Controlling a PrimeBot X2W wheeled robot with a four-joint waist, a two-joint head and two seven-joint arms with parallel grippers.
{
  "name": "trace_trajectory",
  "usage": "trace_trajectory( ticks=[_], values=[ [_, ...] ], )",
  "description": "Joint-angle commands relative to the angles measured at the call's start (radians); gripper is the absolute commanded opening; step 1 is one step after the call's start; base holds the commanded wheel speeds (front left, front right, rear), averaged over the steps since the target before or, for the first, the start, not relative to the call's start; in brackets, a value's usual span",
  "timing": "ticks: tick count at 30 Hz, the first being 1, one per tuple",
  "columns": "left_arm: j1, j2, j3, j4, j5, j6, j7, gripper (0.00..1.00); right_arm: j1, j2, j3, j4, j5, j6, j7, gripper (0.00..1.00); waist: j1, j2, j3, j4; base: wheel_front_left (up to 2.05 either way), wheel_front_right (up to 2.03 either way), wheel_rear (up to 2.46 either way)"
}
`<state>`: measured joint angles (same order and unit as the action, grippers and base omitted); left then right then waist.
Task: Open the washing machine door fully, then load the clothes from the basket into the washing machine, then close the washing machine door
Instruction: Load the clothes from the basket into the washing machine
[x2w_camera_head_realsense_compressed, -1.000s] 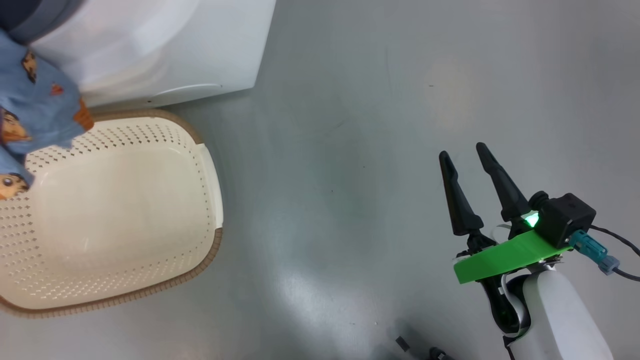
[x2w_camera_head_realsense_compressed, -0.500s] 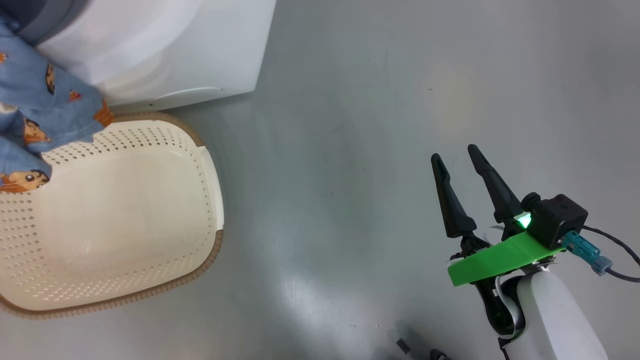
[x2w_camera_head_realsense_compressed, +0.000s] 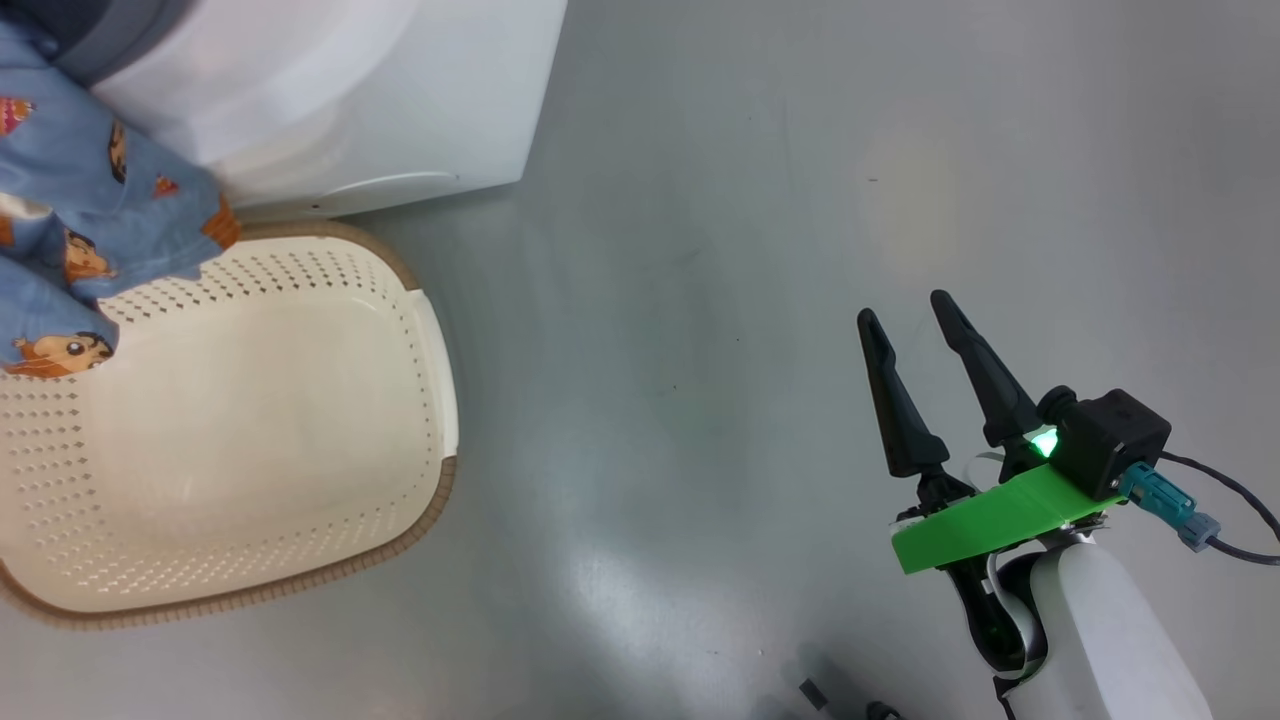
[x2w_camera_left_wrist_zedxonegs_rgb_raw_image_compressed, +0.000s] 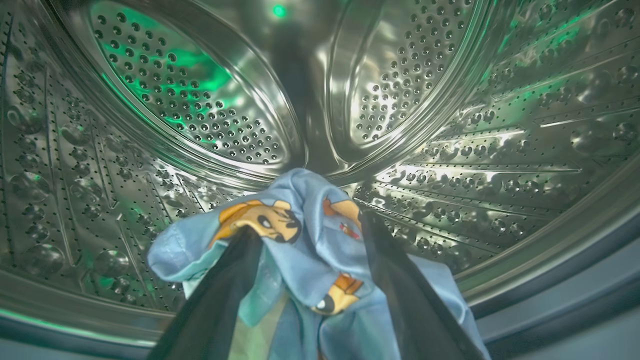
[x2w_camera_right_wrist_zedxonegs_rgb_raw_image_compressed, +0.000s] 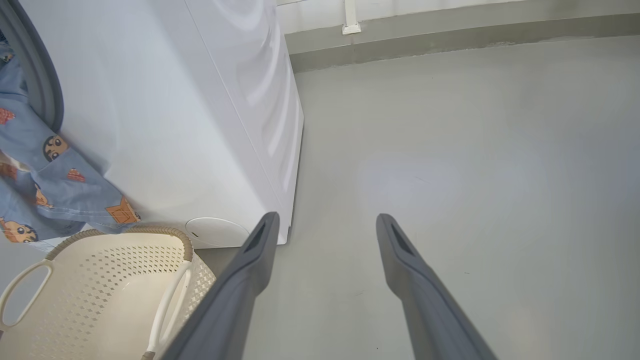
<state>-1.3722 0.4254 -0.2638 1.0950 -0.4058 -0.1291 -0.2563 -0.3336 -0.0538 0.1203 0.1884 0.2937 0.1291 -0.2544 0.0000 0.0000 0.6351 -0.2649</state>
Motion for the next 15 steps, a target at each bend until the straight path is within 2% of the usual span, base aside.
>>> trace_trajectory(
  ticks=[1,6,15],
  values=[
    [0.012,0.052,0.002,-0.029,-0.015,-0.001,-0.005,1.0,-0.001,0.003,0.021,-0.018,0.003,0.002,-0.007,1.0,0.0,0.0,-0.001,0.003,0.0,0.0,0.0],
    [0.013,0.066,-0.005,-0.06,-0.028,-0.001,-0.005,1.0,-0.001,0.003,0.016,-0.02,0.003,0.002,-0.007,1.0,0.0,0.0,0.001,0.013,0.0,0.0,0.0],
    [0.039,0.057,-0.039,-0.046,-0.078,-0.001,-0.005,1.0,-0.002,0.003,0.011,-0.019,0.0,0.002,-0.007,1.0,0.0,0.0,-0.007,0.032,0.0,0.0,0.0]
  ],
)
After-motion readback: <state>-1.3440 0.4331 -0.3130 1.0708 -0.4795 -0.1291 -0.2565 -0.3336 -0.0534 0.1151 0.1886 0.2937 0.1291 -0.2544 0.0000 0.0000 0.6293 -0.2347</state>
